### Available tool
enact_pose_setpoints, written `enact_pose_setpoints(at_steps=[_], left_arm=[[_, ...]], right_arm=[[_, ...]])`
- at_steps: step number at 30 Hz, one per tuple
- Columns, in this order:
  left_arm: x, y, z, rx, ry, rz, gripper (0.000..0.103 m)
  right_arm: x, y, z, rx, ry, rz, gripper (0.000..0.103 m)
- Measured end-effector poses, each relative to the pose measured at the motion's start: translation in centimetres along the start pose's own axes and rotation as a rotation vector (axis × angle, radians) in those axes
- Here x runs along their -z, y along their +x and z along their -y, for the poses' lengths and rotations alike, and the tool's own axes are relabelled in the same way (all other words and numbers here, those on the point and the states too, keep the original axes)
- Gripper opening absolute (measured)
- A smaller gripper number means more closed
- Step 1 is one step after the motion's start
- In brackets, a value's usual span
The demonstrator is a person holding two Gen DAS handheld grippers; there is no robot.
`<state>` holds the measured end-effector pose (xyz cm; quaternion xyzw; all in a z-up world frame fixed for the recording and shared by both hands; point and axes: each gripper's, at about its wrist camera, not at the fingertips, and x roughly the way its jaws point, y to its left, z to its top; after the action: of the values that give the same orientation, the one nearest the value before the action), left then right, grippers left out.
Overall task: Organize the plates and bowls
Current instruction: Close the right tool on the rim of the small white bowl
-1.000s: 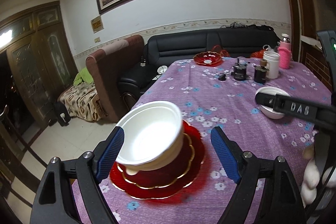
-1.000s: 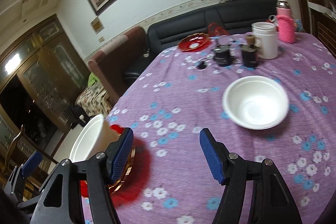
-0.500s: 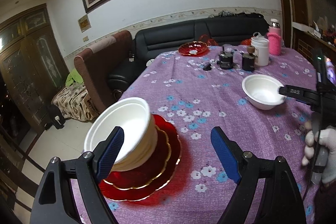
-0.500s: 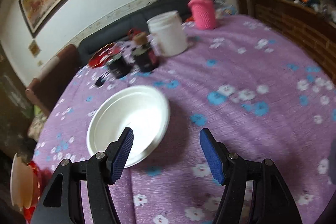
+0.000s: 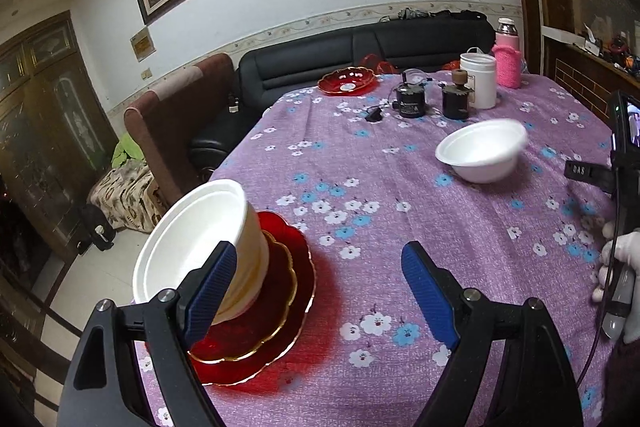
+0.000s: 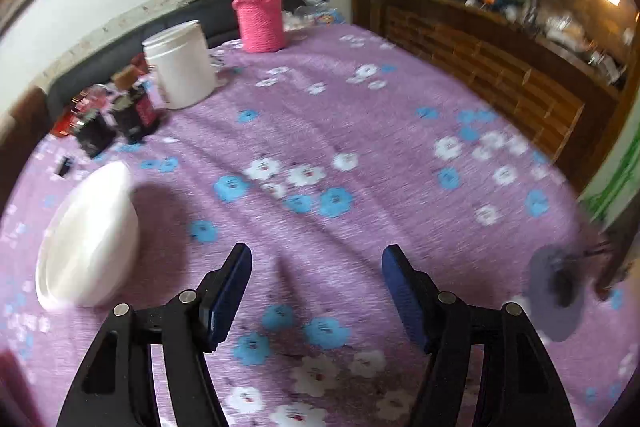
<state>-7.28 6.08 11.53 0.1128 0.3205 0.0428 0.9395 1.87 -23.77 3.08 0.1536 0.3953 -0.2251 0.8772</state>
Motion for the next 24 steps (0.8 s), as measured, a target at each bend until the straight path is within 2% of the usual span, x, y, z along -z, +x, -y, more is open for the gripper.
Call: enact_pose_setpoints(at_steps=[2,3,6,8,13,15,17,19,23,24], left_arm=[[0.0,0.2,0.0,0.011,-0.006,-0.009,0.084],[0.0,0.4,-0.1,0.018,-0.010,-0.015,0.084],[-0.1,0.9,-0.4,0.046,-0.028,-0.039,0.084],[0.0,1.3,-0.4,0.068,-0.041,-0.057,0.084],[0.3,2.0,0.2,0.120,-0.060,-0.086,0.084],[0.4,2.1,0.9,0.135,-0.051,-0.091,0.084],[0.6,2.2,1.6,0.145,-0.038,-0.095,0.084],[0.4,2.6,2.2,0.170,-0.031,-0.113,0.084],[-0.1,4.1,2.9,0.274,-0.078,-0.196,0.084],[-0.1,4.4,3.0,0.289,-0.089,-0.207,0.084]], right_arm=[[-0.1,-0.4,0.1,-0.100,0.032,0.004,0.071],[-0.2,-0.6,0.1,-0.194,0.061,0.009,0.071],[0.0,-1.1,0.1,-0.358,0.113,0.013,0.072],[0.1,-0.8,-0.4,-0.421,0.131,-0.006,0.072],[0.7,2.1,-2.0,-0.584,0.205,-0.143,0.072],[0.9,3.1,-2.5,-0.618,0.226,-0.182,0.072],[1.0,3.2,-3.2,-0.614,0.212,-0.176,0.071],[0.9,3.0,-3.7,-0.606,0.187,-0.171,0.065],[1.1,3.6,-4.0,-0.623,0.201,-0.199,0.023],[1.0,3.8,-3.7,-0.626,0.206,-0.206,0.018]])
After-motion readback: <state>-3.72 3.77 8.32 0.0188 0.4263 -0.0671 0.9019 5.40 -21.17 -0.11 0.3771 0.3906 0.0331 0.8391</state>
